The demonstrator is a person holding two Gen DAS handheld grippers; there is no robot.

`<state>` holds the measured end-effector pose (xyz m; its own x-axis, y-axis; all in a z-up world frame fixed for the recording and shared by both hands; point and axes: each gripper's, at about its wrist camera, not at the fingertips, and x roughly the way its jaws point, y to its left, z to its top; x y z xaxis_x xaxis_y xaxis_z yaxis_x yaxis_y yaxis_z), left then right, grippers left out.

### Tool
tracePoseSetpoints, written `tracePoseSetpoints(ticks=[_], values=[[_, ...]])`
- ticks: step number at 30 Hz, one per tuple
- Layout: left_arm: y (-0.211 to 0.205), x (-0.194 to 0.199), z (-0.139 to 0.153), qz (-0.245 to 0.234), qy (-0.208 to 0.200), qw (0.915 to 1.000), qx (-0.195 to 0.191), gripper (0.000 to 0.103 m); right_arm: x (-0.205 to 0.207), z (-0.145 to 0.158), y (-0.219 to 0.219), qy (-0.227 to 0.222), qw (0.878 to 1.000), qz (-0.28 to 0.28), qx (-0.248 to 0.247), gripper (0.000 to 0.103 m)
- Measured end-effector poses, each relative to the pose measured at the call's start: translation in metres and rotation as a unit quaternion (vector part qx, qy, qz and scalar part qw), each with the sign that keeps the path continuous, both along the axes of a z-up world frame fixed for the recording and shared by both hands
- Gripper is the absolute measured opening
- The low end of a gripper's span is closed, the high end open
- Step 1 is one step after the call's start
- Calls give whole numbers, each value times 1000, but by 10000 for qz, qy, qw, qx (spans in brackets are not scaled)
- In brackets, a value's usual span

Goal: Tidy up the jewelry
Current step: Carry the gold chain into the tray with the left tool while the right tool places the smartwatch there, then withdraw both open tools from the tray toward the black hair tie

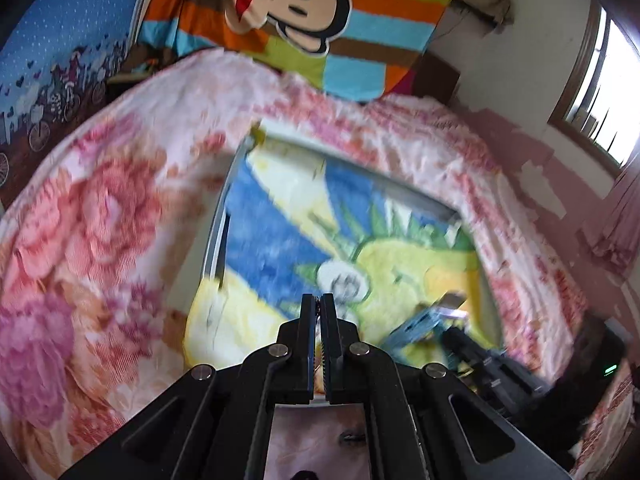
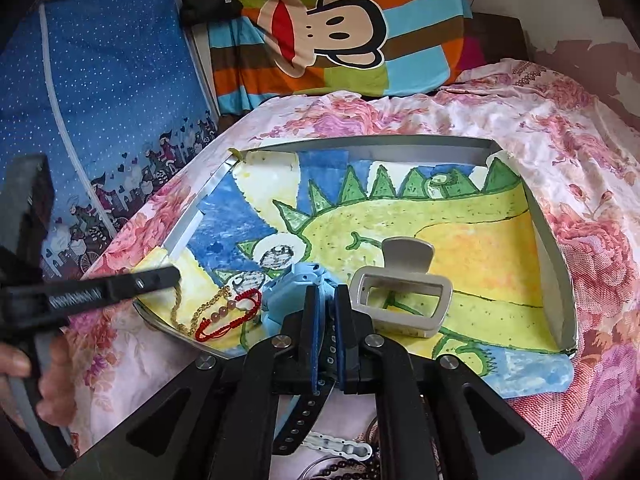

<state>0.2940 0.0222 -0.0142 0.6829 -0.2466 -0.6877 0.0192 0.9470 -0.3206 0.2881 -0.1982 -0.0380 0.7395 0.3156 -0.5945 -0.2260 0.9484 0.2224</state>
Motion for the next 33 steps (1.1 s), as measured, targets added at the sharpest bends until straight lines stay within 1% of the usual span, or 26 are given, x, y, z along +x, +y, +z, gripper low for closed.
tracePoseSetpoints(ticks=[3, 4, 5, 7, 8, 9, 10, 11, 12, 13, 14, 15, 16, 17, 18, 19, 20, 21, 22, 23, 25, 28, 29, 33], values=[[-4, 2, -16, -21, 239, 9996, 156, 3, -4, 1, -1, -37, 10000, -4, -74, 8], [-5, 2, -21, -29, 304, 9994, 182, 3, -5, 2, -3, -64, 9999, -7, -93, 13], [-5, 3, -23, -28, 343, 9992, 186, 3, -6, 4, -5, -107, 9999, -9, -100, 21], [-4, 2, -26, -2, 396, 9991, 127, 3, -10, 8, -8, -224, 9997, -26, -111, 32], [-3, 2, -25, -5, 389, 9992, 108, 4, -13, 10, -9, -283, 9995, -29, -145, 33], [-3, 1, -24, -24, 364, 9993, 99, 8, -15, 13, -11, -335, 9992, -47, -194, 33], [-4, -1, -23, -38, 315, 9994, 106, 21, -17, 16, -13, -387, 9990, -67, -219, 33], [-4, -3, -22, -35, 274, 9995, 120, 29, -21, 19, -15, -455, 9986, -90, -236, 33], [-4, -7, -19, -2, 191, 9997, 142, 46, -24, 23, -18, -525, 9982, -117, -251, 33], [-4, -13, -17, 59, 74, 9999, 134, 60, -28, 26, -21, -579, 9978, -148, -270, 36], [-2, -16, -14, 111, -28, 9999, 106, 62, -34, 30, -24, -682, 9971, -207, -282, 45], [-2, -21, -11, 152, -123, 9998, 94, 62, -40, 34, -28, -791, 9962, -266, -256, 49], [-2, -25, -8, 166, -152, 9997, 137, 62, -45, 38, -31, -871, 9955, -315, -215, 57], [-2, -27, -5, 181, -183, 9995, 206, 63, -50, 42, -35, -934, 9949, -346, -166, 63], [-3, -32, -2, 199, -252, 9991, 283, 68, -56, 46, -39, -1008, 9942, -367, -111, 65], [-4, -38, 1, 231, -365, 9985, 348, 76, -60, 50, -41, -1059, 9936, -375, -85, 69], [-4, -43, 4, 263, -442, 9980, 372, 81, -66, 54, -43, -1121, 9929, -394, -68, 74], [-5, -51, 8, 323, -565, 9971, 392, 89, -71, 57, -45, -1177, 9922, -412, -47, 77], [-6, -59, 12, 361, -682, 9962, 400, 92, -78, 60, -47, -1248, 9912, -432, -20, 82], [-6, -67, 16, 370, -792, 9954, 404, 94, -86, 63, -48, -1313, 9904, -439, -5, 88], [-8, -80, 22, 363, -972, 9936, 448, 99, -100, 67, -49, -1409, 9891, -423, -8, 95], [-8, -105, 31, 424, -1281, 9893, 550, 101, -122, 72, -49, -1551, 9870, -411, -66, 99], [-8, -113, 33, 450, -1356, 9881, 567, 102, -129, 74, -49, -1591, 9864, -405, -79, 102], [-9, -144, 40, 521, -1644, 9829, 640, 103, -159, 78, -49, -1703, 9847, -328, -155, 102]])
